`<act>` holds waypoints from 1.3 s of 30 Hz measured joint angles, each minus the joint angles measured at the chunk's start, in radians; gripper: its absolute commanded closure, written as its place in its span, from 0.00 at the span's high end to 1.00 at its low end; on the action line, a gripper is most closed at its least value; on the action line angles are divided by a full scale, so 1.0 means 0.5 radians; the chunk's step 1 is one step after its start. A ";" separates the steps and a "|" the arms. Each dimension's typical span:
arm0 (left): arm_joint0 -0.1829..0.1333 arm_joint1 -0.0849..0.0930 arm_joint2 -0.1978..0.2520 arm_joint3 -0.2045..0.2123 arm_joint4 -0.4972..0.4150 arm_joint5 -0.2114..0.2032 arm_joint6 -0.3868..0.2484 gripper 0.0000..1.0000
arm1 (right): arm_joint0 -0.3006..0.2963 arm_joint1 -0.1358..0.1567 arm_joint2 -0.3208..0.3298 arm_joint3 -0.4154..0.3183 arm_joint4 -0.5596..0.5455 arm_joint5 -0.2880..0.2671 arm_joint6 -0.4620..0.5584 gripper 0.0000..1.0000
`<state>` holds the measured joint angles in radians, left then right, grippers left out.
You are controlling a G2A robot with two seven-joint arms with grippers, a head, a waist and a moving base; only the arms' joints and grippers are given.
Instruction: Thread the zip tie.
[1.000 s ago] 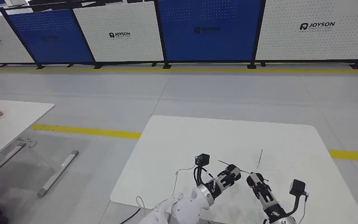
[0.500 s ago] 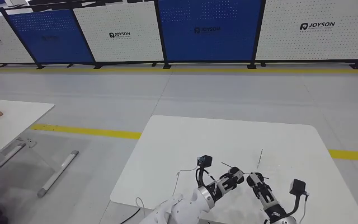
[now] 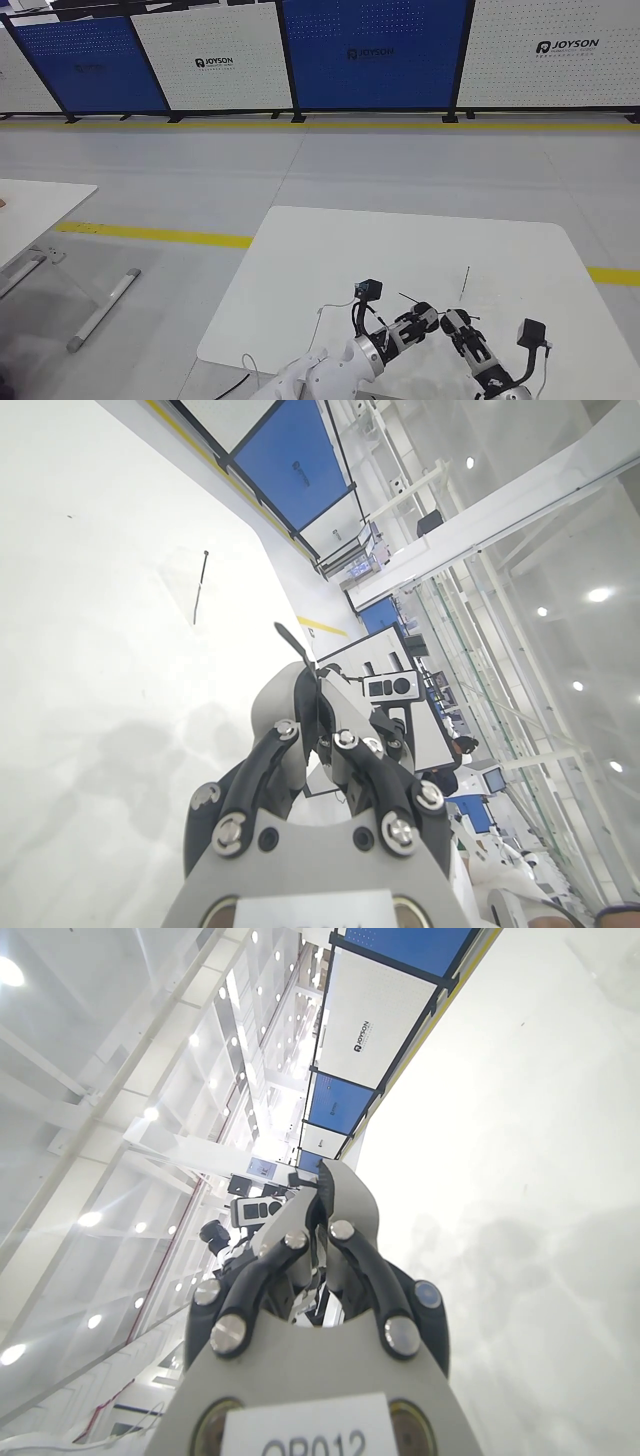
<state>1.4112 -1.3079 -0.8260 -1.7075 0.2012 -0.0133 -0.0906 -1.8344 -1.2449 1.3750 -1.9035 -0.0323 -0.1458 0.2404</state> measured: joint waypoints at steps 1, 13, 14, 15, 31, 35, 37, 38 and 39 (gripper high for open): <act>0.001 0.000 -0.002 0.002 -0.001 0.002 0.001 0.27 | 0.000 0.000 0.001 0.000 0.002 0.000 -0.001 0.00; 0.004 -0.001 -0.021 0.021 -0.007 0.047 0.040 0.23 | 0.005 0.000 -0.011 0.025 -0.054 0.022 -0.078 0.00; 0.007 0.000 -0.025 0.018 -0.007 0.046 0.044 0.23 | 0.005 0.000 -0.011 0.027 -0.057 0.023 -0.084 0.00; 0.012 0.001 -0.030 0.013 -0.005 0.044 0.050 0.22 | 0.006 0.000 -0.009 0.030 -0.062 0.026 -0.093 0.00; 0.034 0.004 -0.035 -0.043 0.013 0.040 0.048 0.16 | 0.011 0.000 -0.041 0.036 -0.172 0.035 -0.133 0.00; 0.026 0.001 -0.036 -0.037 -0.006 0.045 0.053 0.11 | 0.008 0.002 -0.044 0.036 -0.195 0.027 -0.129 0.00; 0.024 0.001 -0.039 -0.037 -0.018 0.045 0.054 0.09 | 0.007 0.002 -0.045 0.040 -0.199 0.024 -0.130 0.00; 0.024 0.000 -0.041 -0.037 -0.022 0.046 0.054 0.08 | 0.007 0.003 -0.045 0.043 -0.200 0.022 -0.130 0.00; 0.024 0.000 -0.044 -0.038 -0.028 0.047 0.054 0.07 | 0.008 0.003 -0.045 0.046 -0.204 0.020 -0.127 0.00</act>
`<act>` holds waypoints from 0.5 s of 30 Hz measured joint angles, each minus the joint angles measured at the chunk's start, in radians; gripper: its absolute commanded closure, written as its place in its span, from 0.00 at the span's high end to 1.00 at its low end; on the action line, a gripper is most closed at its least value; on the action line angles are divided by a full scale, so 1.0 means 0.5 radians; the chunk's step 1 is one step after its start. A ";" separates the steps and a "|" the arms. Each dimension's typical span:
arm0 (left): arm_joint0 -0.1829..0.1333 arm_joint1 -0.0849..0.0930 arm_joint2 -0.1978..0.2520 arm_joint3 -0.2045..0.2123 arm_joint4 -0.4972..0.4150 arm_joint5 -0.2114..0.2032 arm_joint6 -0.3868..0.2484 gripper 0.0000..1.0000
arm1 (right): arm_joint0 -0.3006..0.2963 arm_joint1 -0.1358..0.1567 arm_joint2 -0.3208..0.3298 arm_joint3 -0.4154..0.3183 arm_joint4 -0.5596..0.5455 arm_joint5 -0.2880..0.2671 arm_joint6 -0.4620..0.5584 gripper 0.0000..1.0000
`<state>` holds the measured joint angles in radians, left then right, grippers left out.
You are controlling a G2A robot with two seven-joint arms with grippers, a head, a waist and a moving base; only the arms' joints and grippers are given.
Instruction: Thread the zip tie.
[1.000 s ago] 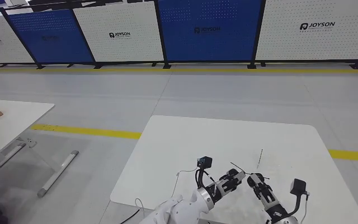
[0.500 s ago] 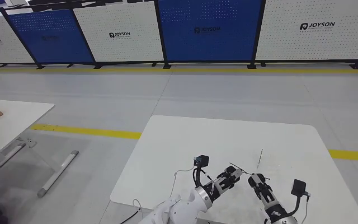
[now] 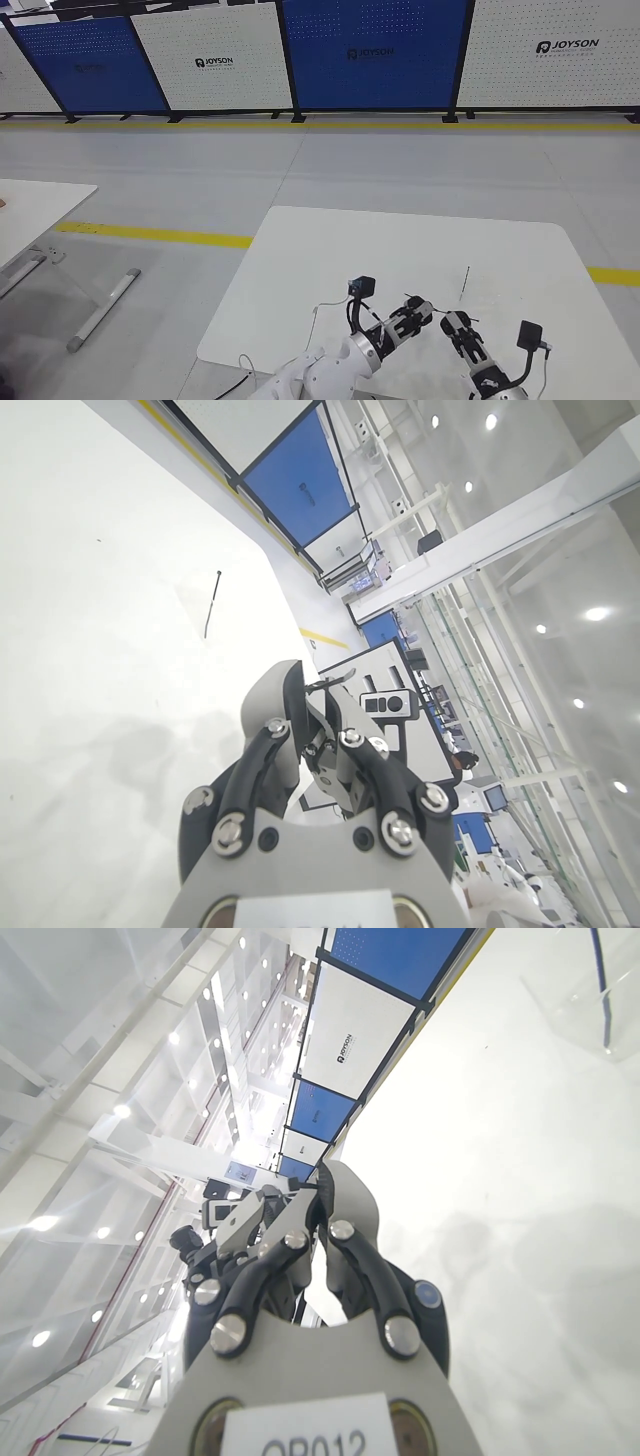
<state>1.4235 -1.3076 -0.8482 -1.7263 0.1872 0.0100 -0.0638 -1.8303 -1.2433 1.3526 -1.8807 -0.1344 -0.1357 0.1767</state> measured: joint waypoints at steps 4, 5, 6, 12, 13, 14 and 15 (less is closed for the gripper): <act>0.002 0.000 -0.004 0.000 -0.004 0.000 0.000 0.00 | 0.002 0.001 -0.001 0.004 -0.013 -0.005 0.003 0.00; 0.003 0.000 -0.004 0.000 -0.003 0.000 -0.001 0.00 | 0.002 0.001 -0.001 0.004 -0.014 -0.006 0.002 0.00; 0.004 0.000 -0.004 0.000 -0.001 0.001 -0.002 0.00 | 0.002 0.001 -0.002 0.004 -0.015 -0.008 0.001 0.00; 0.003 0.001 0.006 0.003 0.010 -0.004 -0.032 0.00 | 0.001 0.002 -0.004 -0.001 -0.022 -0.012 0.001 0.00; 0.001 0.001 0.009 0.003 0.008 -0.006 -0.045 0.00 | 0.000 0.003 -0.004 -0.003 -0.022 -0.012 0.002 0.00; 0.000 0.001 0.012 0.002 0.008 -0.007 -0.055 0.00 | 0.000 0.003 -0.005 -0.005 -0.023 -0.012 0.003 0.00; -0.001 0.001 0.016 0.000 0.010 -0.009 -0.064 0.00 | 0.000 0.003 -0.007 -0.007 -0.025 -0.012 0.005 0.00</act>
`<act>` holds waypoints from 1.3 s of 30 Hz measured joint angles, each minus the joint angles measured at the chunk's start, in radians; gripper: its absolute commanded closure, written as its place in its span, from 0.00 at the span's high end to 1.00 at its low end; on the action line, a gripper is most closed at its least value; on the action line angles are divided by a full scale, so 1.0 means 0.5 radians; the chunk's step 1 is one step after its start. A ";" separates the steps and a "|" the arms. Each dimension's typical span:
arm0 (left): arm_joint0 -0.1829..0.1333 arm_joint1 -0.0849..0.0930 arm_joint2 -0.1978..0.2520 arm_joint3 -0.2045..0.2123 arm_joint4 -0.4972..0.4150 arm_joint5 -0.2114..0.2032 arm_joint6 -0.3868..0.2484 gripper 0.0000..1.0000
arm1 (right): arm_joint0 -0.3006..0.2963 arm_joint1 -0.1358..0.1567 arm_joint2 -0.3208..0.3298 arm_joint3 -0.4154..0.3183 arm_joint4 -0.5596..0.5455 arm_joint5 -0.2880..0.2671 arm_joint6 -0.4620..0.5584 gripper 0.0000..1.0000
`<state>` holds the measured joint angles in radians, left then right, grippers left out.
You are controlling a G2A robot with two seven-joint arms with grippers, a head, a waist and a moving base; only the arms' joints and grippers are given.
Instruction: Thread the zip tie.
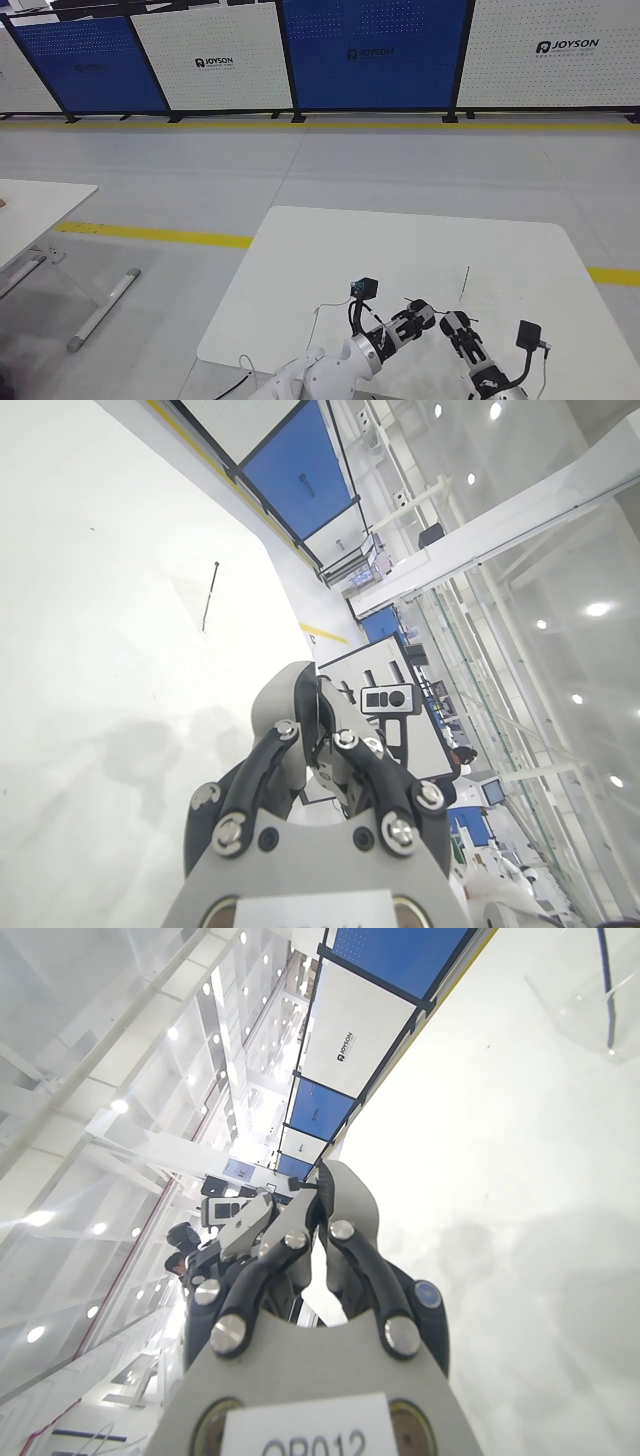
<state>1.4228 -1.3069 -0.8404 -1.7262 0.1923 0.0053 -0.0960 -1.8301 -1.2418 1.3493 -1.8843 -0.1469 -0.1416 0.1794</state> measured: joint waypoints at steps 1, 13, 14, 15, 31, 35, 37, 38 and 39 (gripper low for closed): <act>0.000 0.000 0.002 -0.001 0.002 -0.001 -0.004 0.00 | 0.000 0.000 -0.001 -0.001 -0.001 0.000 0.002 0.00; -0.011 -0.010 -0.009 0.007 -0.060 0.079 0.059 0.00 | 0.019 0.000 -0.003 -0.001 0.015 0.047 0.001 0.83; -0.018 -0.013 -0.010 0.013 -0.068 0.103 0.074 0.00 | 0.019 0.000 -0.003 -0.001 0.014 0.045 0.000 0.85; -0.026 -0.018 -0.008 0.023 -0.087 0.122 0.087 0.00 | 0.019 0.000 -0.002 -0.002 0.014 0.044 -0.002 0.85; -0.018 -0.051 -0.100 0.021 -0.489 0.097 0.254 0.00 | -0.017 0.007 0.066 0.014 0.076 -0.010 -0.011 1.00; -0.018 -0.051 -0.099 0.022 -0.487 0.097 0.253 0.00 | -0.016 0.007 0.066 0.014 0.076 -0.010 -0.011 1.00; -0.018 -0.051 -0.099 0.022 -0.487 0.097 0.253 0.00 | -0.016 0.007 0.066 0.014 0.076 -0.010 -0.011 1.00; -0.018 -0.051 -0.099 0.022 -0.487 0.097 0.253 0.00 | -0.016 0.007 0.066 0.014 0.076 -0.010 -0.011 1.00; -0.018 -0.051 -0.099 0.022 -0.487 0.097 0.253 0.00 | -0.016 0.007 0.066 0.014 0.076 -0.010 -0.011 1.00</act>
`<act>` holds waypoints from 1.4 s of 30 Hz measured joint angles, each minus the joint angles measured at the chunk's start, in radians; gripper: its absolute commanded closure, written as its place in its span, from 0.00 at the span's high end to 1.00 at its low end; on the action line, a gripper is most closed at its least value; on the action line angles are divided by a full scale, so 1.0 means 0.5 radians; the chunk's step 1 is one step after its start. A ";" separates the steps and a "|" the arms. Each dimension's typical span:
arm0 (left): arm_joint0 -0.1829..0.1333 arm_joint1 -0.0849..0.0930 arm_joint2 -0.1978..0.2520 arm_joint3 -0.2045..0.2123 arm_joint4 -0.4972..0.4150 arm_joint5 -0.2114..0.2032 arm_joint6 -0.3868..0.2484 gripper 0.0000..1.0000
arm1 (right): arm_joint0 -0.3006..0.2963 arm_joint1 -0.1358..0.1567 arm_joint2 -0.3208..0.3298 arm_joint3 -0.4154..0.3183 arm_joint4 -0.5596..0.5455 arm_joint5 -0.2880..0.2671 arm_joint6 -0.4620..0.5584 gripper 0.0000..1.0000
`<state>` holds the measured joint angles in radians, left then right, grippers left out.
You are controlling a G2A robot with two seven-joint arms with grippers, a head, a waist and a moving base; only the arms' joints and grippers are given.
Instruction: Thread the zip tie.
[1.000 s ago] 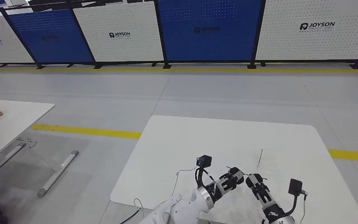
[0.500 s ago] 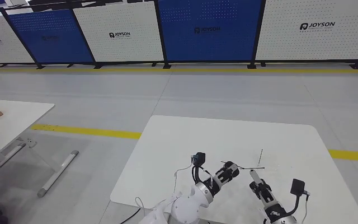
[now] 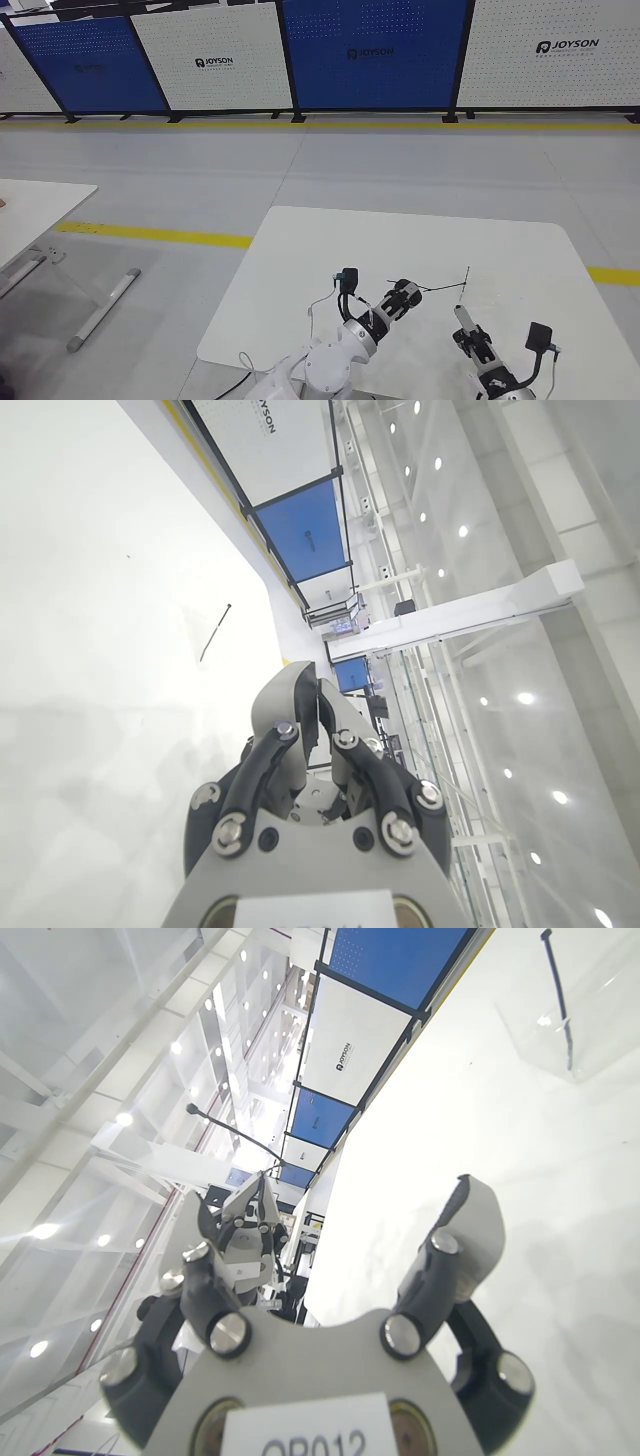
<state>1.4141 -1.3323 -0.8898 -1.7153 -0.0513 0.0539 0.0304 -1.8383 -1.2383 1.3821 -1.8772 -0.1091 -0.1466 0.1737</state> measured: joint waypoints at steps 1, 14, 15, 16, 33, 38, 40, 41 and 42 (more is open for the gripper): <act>0.000 0.000 0.000 0.000 0.000 0.000 0.000 0.00 | 0.000 0.000 0.000 0.000 0.000 0.000 0.000 1.00; 0.039 0.009 -0.088 -0.011 -0.246 -0.043 -0.154 0.00 | 0.026 0.028 0.093 0.035 -0.024 -0.194 0.247 1.00; 0.046 0.012 -0.109 -0.018 -0.277 -0.049 -0.180 0.00 | 0.032 0.035 0.117 0.043 -0.052 -0.237 0.303 1.00; 0.052 0.015 -0.123 -0.024 -0.297 -0.053 -0.198 0.00 | 0.036 0.042 0.135 0.050 -0.089 -0.269 0.343 1.00; 0.081 0.021 -0.152 -0.055 -0.343 -0.096 -0.221 0.00 | 0.074 0.061 0.162 0.087 -0.466 -0.387 0.269 1.00; 0.096 0.024 -0.154 -0.083 -0.360 -0.096 -0.244 0.00 | 0.112 0.069 0.080 0.125 -0.760 -0.387 0.101 1.00; 0.100 0.026 -0.149 -0.096 -0.356 -0.090 -0.260 0.00 | 0.133 0.072 0.045 0.164 -0.908 -0.387 -0.004 1.00; 0.100 0.026 -0.148 -0.098 -0.356 -0.086 -0.265 0.00 | 0.140 0.072 0.030 0.180 -0.947 -0.387 -0.046 1.00; 0.100 0.026 -0.148 -0.099 -0.356 -0.084 -0.268 0.00 | 0.144 0.072 0.020 0.189 -0.968 -0.387 -0.073 1.00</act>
<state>1.4641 -1.3191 -0.9636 -1.7649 -0.2291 0.0118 -0.1036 -1.7665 -1.2024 1.3921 -1.7827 -0.5930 -0.3400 0.1373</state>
